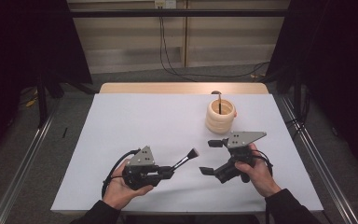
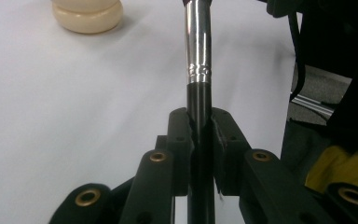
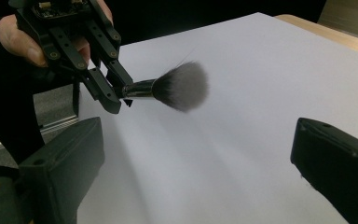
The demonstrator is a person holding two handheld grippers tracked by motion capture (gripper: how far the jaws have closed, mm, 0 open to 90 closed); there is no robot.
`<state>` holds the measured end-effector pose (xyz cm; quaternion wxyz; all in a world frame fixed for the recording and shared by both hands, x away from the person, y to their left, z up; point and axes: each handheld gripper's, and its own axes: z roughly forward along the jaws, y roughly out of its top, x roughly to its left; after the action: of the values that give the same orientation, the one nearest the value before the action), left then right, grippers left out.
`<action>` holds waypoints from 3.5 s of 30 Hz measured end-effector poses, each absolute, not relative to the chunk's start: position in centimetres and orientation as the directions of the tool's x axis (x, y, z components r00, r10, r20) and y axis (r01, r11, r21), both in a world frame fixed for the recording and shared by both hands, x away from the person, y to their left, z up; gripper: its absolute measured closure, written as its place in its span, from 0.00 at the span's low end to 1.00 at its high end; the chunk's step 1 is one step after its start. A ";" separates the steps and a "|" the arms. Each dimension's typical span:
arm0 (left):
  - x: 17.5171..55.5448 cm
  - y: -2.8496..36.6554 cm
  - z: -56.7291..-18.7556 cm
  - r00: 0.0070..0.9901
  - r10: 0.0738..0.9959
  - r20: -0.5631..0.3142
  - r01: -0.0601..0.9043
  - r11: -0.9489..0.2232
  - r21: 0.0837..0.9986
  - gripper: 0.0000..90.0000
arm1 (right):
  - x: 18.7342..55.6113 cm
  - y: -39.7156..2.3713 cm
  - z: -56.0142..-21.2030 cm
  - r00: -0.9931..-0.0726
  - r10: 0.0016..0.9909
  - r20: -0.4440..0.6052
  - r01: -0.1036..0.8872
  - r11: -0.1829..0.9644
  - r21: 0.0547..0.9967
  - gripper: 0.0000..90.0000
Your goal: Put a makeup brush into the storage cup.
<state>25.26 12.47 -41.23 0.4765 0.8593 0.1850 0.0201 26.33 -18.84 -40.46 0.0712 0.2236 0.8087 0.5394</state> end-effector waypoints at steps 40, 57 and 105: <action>24.8 11.0 -40.6 0.929 0.356 -0.100 0.229 -0.339 0.913 0.88 | 25.9 -17.6 -39.5 -0.902 0.419 0.103 0.214 0.227 0.950 0.24; 24.5 9.6 -41.3 0.941 0.325 -0.092 0.214 -0.363 0.907 0.88 | 26.3 -17.9 -40.3 -0.904 0.358 0.233 0.299 0.140 0.944 0.61; 25.1 10.1 -42.5 0.897 0.428 -0.110 0.245 -0.274 0.930 0.14 | 26.0 -17.8 -39.0 -0.902 0.359 0.241 0.305 0.135 0.943 0.87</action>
<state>25.12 10.07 -42.49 0.5641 0.7939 0.2118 0.0812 26.04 -17.81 -39.02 0.0214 0.2204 0.7531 0.6195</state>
